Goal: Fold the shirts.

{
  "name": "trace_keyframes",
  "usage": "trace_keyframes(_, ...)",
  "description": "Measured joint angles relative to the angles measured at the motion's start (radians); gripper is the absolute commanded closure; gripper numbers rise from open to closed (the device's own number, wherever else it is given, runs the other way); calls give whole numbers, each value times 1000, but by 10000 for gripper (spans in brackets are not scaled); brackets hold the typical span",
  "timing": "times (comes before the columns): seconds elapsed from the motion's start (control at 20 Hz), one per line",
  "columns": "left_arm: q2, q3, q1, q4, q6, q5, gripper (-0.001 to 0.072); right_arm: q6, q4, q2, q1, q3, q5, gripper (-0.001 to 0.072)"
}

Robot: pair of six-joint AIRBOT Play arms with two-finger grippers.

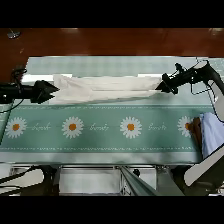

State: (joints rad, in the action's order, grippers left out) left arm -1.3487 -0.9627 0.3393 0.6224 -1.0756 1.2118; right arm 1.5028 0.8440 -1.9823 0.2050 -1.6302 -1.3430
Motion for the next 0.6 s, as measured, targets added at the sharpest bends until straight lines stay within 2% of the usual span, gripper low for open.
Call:
trace_keyframes(0.05,6,6,-30,-10,7,-1,681,-4,-1,13,-5,-7,-11,686)
trace_keyframes(0.25,18,17,-166,-47,47,-4,681,-23,114,142,-19,1,-56,686)
trace_keyframes(0.4,20,19,-301,-58,60,-44,682,-46,212,338,-24,113,-55,686)
trace_keyframes(0.6,15,20,-530,-64,38,-222,683,-62,268,690,-26,384,-2,686)
